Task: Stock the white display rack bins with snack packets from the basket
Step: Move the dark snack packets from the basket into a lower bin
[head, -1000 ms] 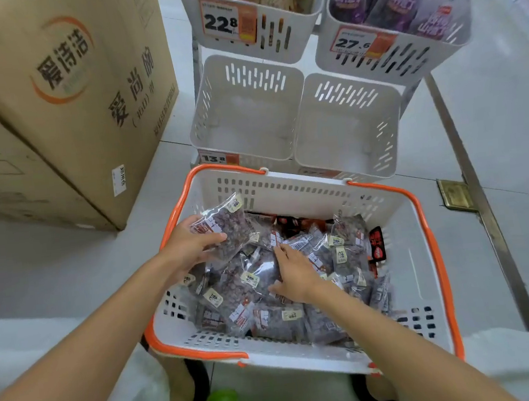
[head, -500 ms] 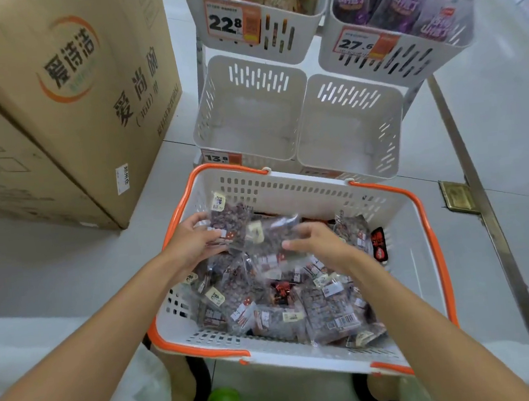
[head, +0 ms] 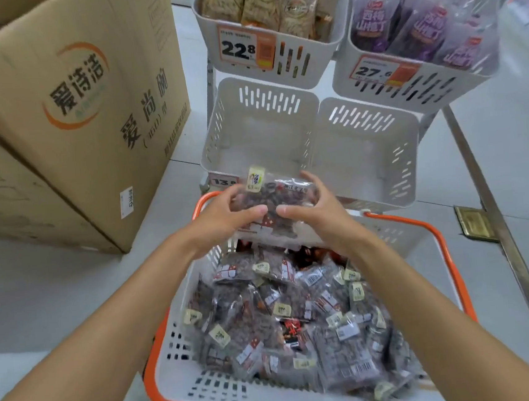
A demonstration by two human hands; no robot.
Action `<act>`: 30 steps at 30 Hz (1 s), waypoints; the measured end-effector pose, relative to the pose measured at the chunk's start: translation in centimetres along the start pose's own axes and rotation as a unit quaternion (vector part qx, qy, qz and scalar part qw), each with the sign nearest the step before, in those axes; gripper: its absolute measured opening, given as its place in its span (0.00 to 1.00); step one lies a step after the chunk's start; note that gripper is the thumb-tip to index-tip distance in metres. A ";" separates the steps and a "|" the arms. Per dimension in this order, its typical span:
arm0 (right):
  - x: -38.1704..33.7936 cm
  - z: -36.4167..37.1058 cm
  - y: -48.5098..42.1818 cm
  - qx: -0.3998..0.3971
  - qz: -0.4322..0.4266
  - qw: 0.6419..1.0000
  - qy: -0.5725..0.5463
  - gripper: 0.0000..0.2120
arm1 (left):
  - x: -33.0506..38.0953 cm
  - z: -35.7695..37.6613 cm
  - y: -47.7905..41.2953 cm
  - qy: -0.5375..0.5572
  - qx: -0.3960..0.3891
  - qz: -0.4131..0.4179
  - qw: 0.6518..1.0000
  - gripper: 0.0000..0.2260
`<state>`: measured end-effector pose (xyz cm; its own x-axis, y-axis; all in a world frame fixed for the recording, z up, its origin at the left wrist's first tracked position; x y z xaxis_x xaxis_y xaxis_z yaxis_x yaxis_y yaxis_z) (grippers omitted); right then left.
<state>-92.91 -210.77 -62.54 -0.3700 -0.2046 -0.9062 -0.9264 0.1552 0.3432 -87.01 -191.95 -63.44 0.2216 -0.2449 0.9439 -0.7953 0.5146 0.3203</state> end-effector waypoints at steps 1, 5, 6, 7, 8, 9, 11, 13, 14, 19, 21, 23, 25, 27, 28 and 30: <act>-0.8 -0.5 -1.3 -0.018 -0.009 1.000 0.012 0.48 | 0.9 -0.5 -1.2 0.000 -0.010 0.011 1.000 0.23; -3.9 -2.2 -7.0 -0.112 -0.010 0.994 0.018 0.37 | 4.1 -3.3 -6.6 -0.001 -0.047 0.029 0.998 0.18; -4.4 -2.3 -8.6 -0.104 -0.025 0.993 0.040 0.32 | 4.6 -4.0 -8.2 -0.018 -0.054 0.036 0.998 0.22; -4.6 -2.3 -10.4 -0.075 -0.043 0.994 0.068 0.28 | 4.6 -4.9 -9.9 -0.052 -0.046 0.041 0.997 0.27; -4.7 -2.2 -12.2 -0.035 -0.060 0.993 0.092 0.26 | 4.4 -5.8 -11.4 -0.100 -0.020 0.048 0.994 0.31; -4.6 -1.9 -14.0 0.004 -0.077 0.989 0.123 0.25 | 3.9 -6.8 -12.9 -0.158 0.020 0.053 0.986 0.34; -4.2 -0.9 -17.3 0.067 -0.111 0.970 0.204 0.26 | 2.6 -8.6 -15.1 -0.244 0.100 0.047 0.964 0.43; -3.2 0.5 -19.9 0.096 -0.126 0.953 0.258 0.27 | 0.7 -9.8 -16.5 -0.254 0.126 0.006 0.959 0.50; -2.5 1.4 -21.0 0.091 -0.131 0.949 0.272 0.26 | -0.6 -10.2 -17.2 -0.245 0.119 -0.017 0.962 0.53; 1.8 4.9 -25.2 -0.139 -0.015 0.947 0.289 0.20 | -5.5 -11.3 -19.7 -0.170 0.064 -0.023 0.983 0.57; 2.3 5.0 -25.7 -0.165 0.006 0.946 0.279 0.28 | -6.2 -11.5 -19.9 -0.161 0.063 -0.003 0.985 0.54; 2.6 5.0 -26.2 -0.165 -0.004 0.942 0.292 0.31 | -6.5 -11.5 -19.8 -0.154 0.067 0.012 0.986 0.51; 2.7 5.2 -26.1 -0.171 0.000 0.947 0.272 0.27 | -6.5 -11.5 -19.5 -0.161 0.072 0.008 0.984 0.50; 2.7 4.7 -25.5 -0.154 0.008 0.955 0.255 0.27 | -6.2 -11.4 -18.9 -0.174 0.085 0.000 0.981 0.52; 2.5 4.2 -24.9 -0.131 0.002 0.957 0.261 0.28 | -5.9 -11.3 -18.5 -0.190 0.098 -0.006 0.977 0.53; 1.7 3.0 -22.8 -0.060 -0.032 0.961 0.268 0.27 | -5.2 -10.8 -17.2 -0.226 0.135 -0.018 0.964 0.52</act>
<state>-72.16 -211.75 -72.63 -0.2658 -0.6838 -0.6795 -0.9378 0.0200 0.3467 -68.42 -190.69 -72.93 0.0310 -0.6234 0.7813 -0.9233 0.2815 0.2613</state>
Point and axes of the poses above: each hand's wrist, its own y-axis away from the middle knuckle, its own z-axis out of the palm, x = y × z, the point moved 3 cm from there along -y, towards the middle knuckle, and after that the axes turned 7 degrees about y, right-handed, at the moved point
